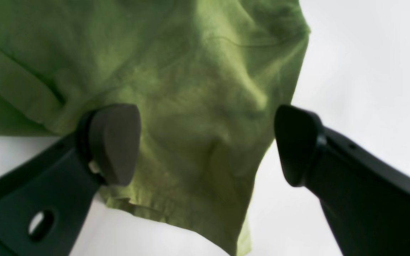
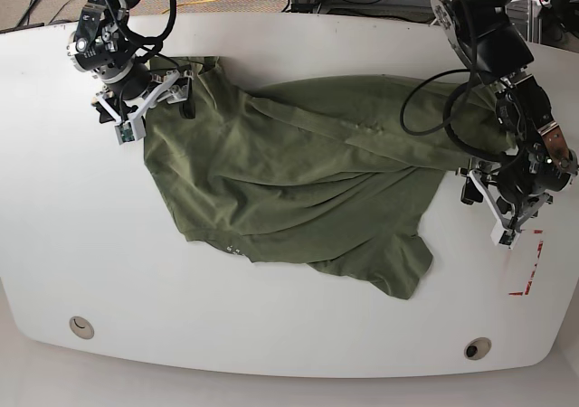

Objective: Layout the t-shirt on the table in an organized manner, then fold the t-shirt properly
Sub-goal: 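Release the shirt with the left gripper and raise it, then grasp the shirt edge again with the left gripper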

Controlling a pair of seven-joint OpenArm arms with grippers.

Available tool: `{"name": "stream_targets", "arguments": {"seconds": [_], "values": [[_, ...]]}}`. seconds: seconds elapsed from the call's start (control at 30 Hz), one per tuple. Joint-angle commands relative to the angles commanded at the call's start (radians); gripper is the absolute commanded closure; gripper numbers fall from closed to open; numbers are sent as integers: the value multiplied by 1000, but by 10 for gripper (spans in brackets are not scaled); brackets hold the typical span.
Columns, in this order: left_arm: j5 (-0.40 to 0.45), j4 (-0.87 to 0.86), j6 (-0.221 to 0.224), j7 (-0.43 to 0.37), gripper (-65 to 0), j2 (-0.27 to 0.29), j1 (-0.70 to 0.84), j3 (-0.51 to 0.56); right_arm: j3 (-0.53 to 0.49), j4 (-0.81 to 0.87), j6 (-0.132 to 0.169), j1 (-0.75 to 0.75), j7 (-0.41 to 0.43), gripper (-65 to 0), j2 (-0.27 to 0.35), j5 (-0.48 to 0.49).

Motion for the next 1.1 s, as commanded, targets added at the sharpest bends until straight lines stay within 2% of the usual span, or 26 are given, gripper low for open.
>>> {"name": "stream_targets", "arguments": {"seconds": [0.2, 0.67, 0.77, 1.1], "values": [[55, -104, 0, -23, -394, -3, -8, 2, 0, 0, 2, 0, 0, -568, 0, 5], [61, -138, 0, -26, -394, -8, 18, -3, 0, 0, 3, 0, 2, -568, 0, 3], [61, -135, 0, -26, -394, -38, 18, -3, 0, 0, 3, 0, 2, -568, 0, 3], [63, -141, 0, -60, -396, -89, 25, -3, 0, 0, 3, 0, 2, -568, 0, 5]]}}
